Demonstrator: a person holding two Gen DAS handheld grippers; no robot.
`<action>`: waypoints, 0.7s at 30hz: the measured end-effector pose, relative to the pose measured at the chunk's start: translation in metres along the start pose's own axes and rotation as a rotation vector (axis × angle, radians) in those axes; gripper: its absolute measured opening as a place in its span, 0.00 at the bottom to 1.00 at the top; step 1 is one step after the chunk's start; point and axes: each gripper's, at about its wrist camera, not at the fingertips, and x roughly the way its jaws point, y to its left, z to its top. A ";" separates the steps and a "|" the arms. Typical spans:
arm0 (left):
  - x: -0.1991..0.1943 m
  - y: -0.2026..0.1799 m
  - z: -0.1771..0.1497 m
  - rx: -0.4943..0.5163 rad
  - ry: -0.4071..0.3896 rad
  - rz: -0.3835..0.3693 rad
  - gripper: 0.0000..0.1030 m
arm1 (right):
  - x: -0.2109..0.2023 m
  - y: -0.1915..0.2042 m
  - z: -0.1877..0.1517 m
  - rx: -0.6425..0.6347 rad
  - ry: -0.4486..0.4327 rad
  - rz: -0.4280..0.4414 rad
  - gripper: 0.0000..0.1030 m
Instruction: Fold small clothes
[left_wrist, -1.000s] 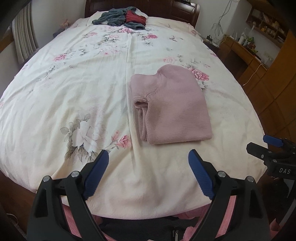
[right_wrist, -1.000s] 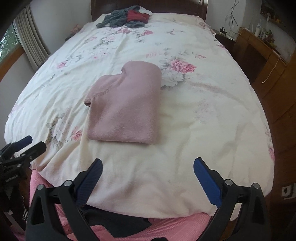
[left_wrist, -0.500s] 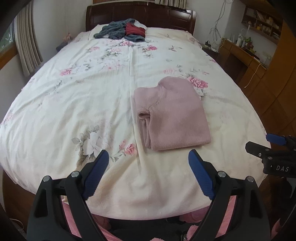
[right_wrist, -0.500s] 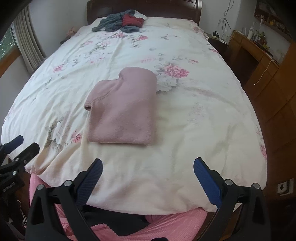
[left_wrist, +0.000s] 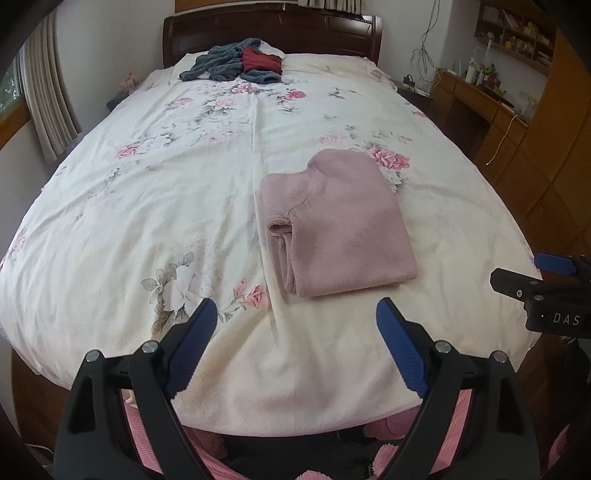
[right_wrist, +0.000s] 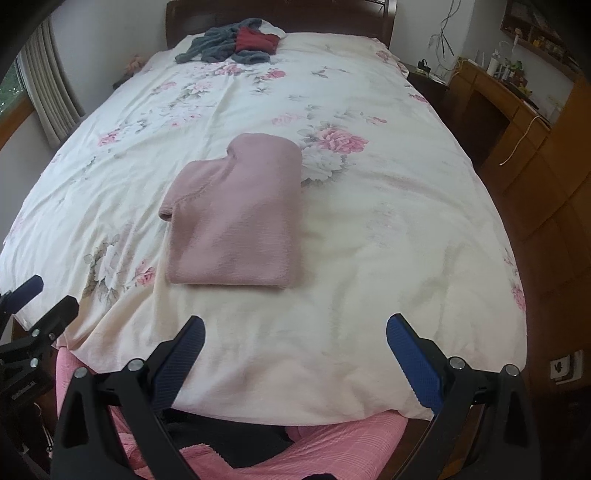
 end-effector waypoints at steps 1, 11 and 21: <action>0.000 -0.001 0.000 0.001 0.000 0.001 0.85 | 0.001 -0.002 0.000 0.004 0.002 0.003 0.96; 0.003 -0.005 0.001 0.000 0.011 0.000 0.85 | 0.003 -0.007 0.002 0.004 0.001 0.011 0.96; 0.006 -0.007 0.002 0.005 0.017 0.001 0.85 | 0.007 -0.010 0.003 0.016 0.012 0.025 0.96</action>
